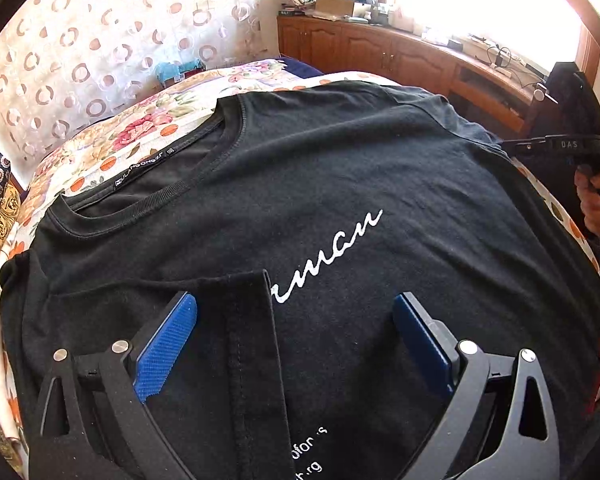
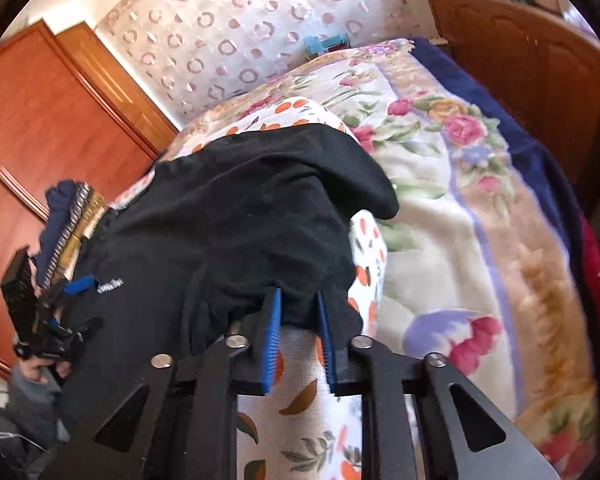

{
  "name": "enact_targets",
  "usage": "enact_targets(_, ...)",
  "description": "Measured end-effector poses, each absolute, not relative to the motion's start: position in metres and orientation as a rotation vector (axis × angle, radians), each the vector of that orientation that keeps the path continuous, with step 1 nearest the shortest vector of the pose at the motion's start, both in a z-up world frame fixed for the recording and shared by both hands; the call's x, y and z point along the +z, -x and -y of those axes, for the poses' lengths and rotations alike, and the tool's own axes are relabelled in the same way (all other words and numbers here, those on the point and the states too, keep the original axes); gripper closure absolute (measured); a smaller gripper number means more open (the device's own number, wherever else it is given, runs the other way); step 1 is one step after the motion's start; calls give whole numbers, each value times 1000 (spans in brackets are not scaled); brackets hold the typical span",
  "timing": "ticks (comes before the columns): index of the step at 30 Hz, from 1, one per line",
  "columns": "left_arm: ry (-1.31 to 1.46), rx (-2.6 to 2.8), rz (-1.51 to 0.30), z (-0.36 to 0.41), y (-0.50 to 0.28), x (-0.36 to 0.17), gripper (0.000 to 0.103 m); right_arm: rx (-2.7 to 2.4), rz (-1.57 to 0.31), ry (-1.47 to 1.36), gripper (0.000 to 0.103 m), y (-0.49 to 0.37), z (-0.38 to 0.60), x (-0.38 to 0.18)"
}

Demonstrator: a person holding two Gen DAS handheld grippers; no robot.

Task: Fold small clothes

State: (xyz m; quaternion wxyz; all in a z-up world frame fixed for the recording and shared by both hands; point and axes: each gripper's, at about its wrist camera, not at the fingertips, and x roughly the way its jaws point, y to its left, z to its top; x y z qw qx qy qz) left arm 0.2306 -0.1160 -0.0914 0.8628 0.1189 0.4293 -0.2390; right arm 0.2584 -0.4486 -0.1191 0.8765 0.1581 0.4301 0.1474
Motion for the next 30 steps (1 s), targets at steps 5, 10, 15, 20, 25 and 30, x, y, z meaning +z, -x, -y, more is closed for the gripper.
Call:
enact_targets(5, -249, -501, -900, 116, -231, -92, 4, 277, -870, -213, 98, -251, 445, -84)
enact_targets(10, -250, -501, -901, 115, -230, -92, 4, 304, -788, -79, 98, -235, 412, -34)
enact_targets(15, -249, -500, -901, 116, -231, -92, 4, 389, -799, -47, 98, -221, 368, -38)
enact_targets(20, -249, -501, -901, 115, -231, -92, 4, 401, -893, -19, 98, -213, 346, -87)
enact_targets(25, -249, -500, -902, 115, -231, -92, 4, 362, -883, -42, 91, -200, 361, -91)
enact_targets(30, -249, -494, -901, 116, -230, -93, 4, 299, -808, -23, 58, -185, 381, -72)
